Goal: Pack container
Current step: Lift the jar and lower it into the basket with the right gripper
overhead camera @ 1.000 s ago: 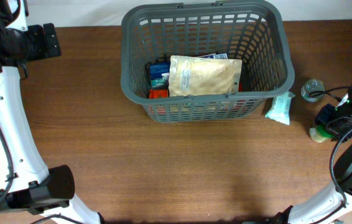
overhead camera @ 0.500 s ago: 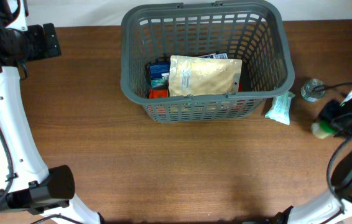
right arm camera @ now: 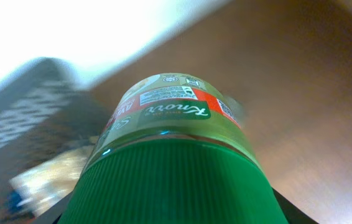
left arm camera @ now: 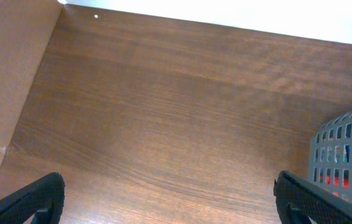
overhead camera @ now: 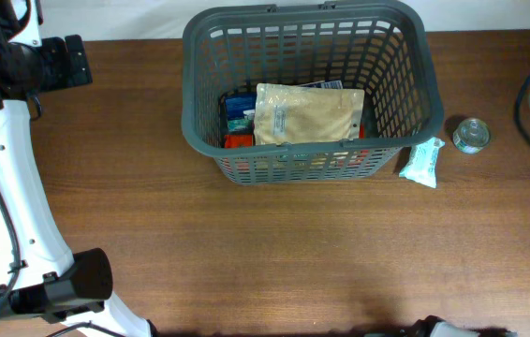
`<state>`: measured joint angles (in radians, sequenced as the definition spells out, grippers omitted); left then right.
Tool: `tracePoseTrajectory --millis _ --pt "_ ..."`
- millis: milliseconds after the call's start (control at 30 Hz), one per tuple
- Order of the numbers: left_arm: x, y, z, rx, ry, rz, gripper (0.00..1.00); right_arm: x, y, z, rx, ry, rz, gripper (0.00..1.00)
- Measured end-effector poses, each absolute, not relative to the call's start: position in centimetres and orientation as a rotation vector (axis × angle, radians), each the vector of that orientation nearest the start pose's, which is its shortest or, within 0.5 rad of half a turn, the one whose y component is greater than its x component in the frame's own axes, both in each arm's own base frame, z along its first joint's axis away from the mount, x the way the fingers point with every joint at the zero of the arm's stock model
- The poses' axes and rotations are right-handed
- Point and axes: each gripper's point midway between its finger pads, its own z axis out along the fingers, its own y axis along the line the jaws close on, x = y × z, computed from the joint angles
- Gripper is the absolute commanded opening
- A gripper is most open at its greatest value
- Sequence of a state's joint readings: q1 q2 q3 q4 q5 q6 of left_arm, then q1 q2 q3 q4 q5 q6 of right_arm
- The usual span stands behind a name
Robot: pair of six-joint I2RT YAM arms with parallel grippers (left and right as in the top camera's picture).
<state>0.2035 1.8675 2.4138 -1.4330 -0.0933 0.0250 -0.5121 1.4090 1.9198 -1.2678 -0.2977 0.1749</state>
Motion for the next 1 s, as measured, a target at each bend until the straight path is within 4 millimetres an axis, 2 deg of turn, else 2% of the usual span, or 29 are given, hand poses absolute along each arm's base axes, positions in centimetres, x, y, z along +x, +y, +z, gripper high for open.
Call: tracePoseTrajectory --millis 100,200,300,433,567,667,867,1000 --pt "41.8 10.3 35.5 -0.260 2.450 0.214 0.99 31.1 -7.2 42.7 0.414 2.100 0.238 0.04" --pt "41.8 10.3 35.5 -0.261 2.450 0.215 0.99 30.4 -2.8 45.1 0.240 2.049 0.314 0.04" --pt "41.8 10.3 35.5 -0.260 2.450 0.214 0.99 30.6 1.3 45.7 0.092 2.043 0.403 0.04" --pt "41.8 10.3 35.5 -0.260 2.450 0.214 0.99 33.0 5.9 44.8 -0.071 2.072 0.510 0.04" --pt "41.8 10.3 35.5 -0.260 2.450 0.214 0.99 37.6 10.2 41.7 -0.184 2.129 0.585 0.04" --pt "41.8 10.3 35.5 -0.260 2.450 0.214 0.99 40.5 12.1 37.8 -0.203 2.223 0.595 0.04" --pt "41.8 10.3 35.5 -0.260 2.450 0.214 0.99 44.7 13.0 29.6 -0.141 2.427 0.575 0.04" --pt "41.8 10.3 35.5 -0.260 2.450 0.214 0.99 45.8 13.4 25.0 -0.110 2.545 0.563 0.04"
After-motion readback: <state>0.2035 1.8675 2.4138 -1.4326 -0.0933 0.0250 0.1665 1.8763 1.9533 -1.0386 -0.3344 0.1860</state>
